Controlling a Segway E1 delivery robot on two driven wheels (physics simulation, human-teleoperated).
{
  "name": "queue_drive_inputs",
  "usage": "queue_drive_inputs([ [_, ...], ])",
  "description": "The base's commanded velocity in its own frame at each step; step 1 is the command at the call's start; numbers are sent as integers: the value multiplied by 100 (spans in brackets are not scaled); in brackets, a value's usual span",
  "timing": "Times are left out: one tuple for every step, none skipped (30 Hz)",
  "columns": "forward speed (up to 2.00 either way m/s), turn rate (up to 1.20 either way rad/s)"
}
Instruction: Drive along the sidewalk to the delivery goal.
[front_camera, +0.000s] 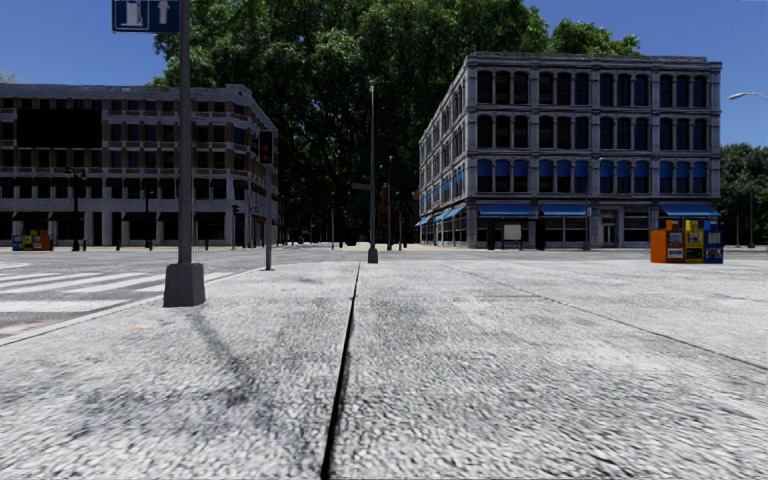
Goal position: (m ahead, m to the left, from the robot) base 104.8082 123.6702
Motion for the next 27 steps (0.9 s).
queue_drive_inputs([
  [200,0],
  [200,0],
  [200,0],
  [200,0],
  [200,0],
  [200,0],
  [200,0],
  [200,0],
  [200,0],
  [200,0],
  [200,0],
  [200,0],
  [200,0],
  [200,0],
  [200,0],
  [200,0],
  [200,0],
  [200,0],
  [200,0],
  [200,0],
  [200,0],
  [200,0],
  [200,0],
  [200,0],
  [200,0],
  [199,0],
  [198,0],
])
